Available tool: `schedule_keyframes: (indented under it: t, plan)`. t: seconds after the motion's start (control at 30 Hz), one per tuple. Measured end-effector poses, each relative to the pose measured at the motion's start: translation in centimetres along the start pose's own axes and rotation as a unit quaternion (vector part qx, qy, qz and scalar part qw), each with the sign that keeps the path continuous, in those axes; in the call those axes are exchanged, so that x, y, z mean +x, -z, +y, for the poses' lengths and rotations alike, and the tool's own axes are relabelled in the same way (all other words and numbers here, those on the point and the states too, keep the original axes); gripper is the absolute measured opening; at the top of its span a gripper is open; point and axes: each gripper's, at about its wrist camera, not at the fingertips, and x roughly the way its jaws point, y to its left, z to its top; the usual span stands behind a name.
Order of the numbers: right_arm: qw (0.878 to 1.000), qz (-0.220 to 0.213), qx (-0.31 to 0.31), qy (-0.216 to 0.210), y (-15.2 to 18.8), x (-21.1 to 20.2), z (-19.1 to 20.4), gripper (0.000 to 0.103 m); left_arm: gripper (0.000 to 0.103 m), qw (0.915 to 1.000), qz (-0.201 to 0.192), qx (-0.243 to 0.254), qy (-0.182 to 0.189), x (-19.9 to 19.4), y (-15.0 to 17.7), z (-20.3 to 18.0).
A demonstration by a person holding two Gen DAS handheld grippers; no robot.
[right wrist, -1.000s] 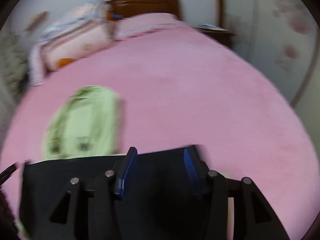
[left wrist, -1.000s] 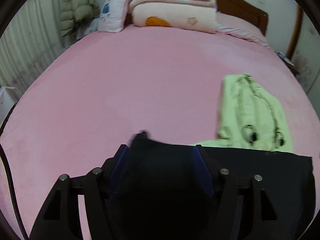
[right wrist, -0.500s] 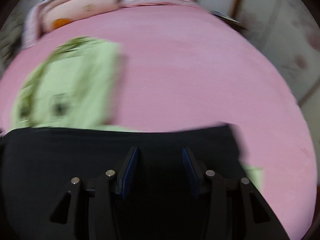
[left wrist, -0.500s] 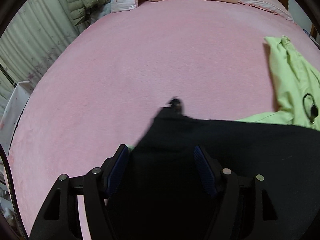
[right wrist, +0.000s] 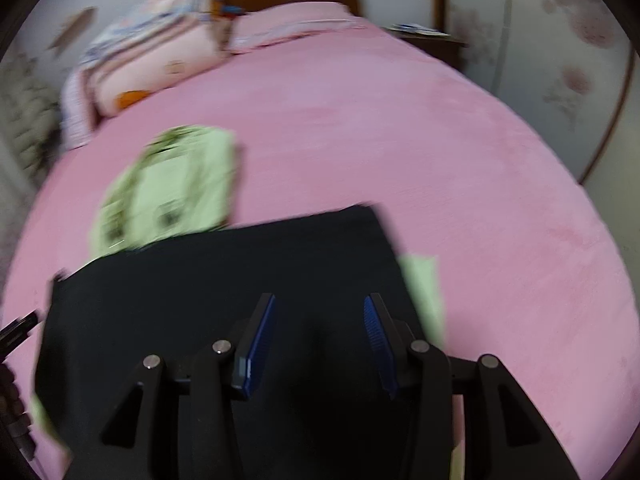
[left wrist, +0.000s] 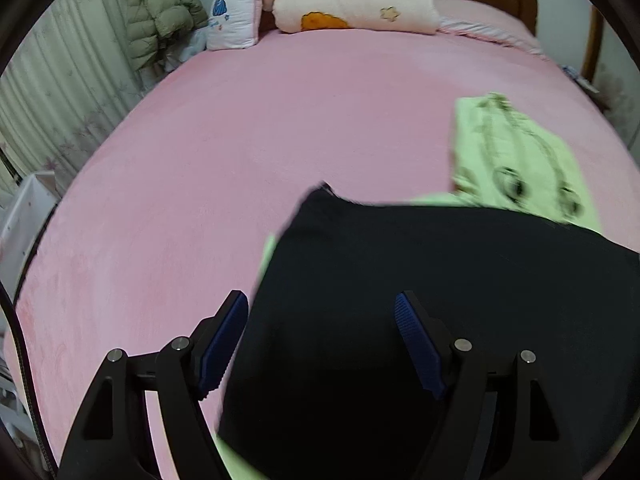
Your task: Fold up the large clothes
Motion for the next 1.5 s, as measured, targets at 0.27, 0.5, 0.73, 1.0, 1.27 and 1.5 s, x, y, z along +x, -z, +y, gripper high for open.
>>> schedule_keyframes:
  t: [0.27, 0.5, 0.73, 1.0, 1.27, 1.5]
  plan:
    - [0.990, 0.029, -0.069, -0.119, 8.6, -2.8, 7.7, 0.045, 0.082, 0.9992, 0.034, -0.020, 0.007, -2.8, 8.0, -1.7]
    - [0.990, 0.065, -0.100, -0.078, 12.8, 0.1, 6.9, 0.028, 0.085, 0.9981, 0.051, -0.005, -0.035, 0.2, 12.4, 0.1]
    - [0.996, 0.047, -0.062, 0.044, 12.7, 0.3, -3.0, 0.000, 0.094, 0.9974, 0.051, -0.017, -0.047, 1.7, 12.7, 2.8]
    - [0.997, 0.056, -0.046, 0.039, 13.3, 0.5, -4.3, 0.000, 0.100, 0.9968, 0.060, -0.025, -0.045, 2.4, 12.7, 4.4]
    - [0.996, 0.074, -0.030, 0.040, 12.8, 0.3, -3.9, 0.003, 0.100, 0.9961, 0.079, -0.025, -0.031, 2.0, 11.8, 5.2]
    - [0.994, 0.104, -0.001, 0.012, 11.0, -3.2, -3.2, 0.003, 0.100, 0.9967, 0.073, -0.028, -0.022, -2.9, 8.1, 6.0]
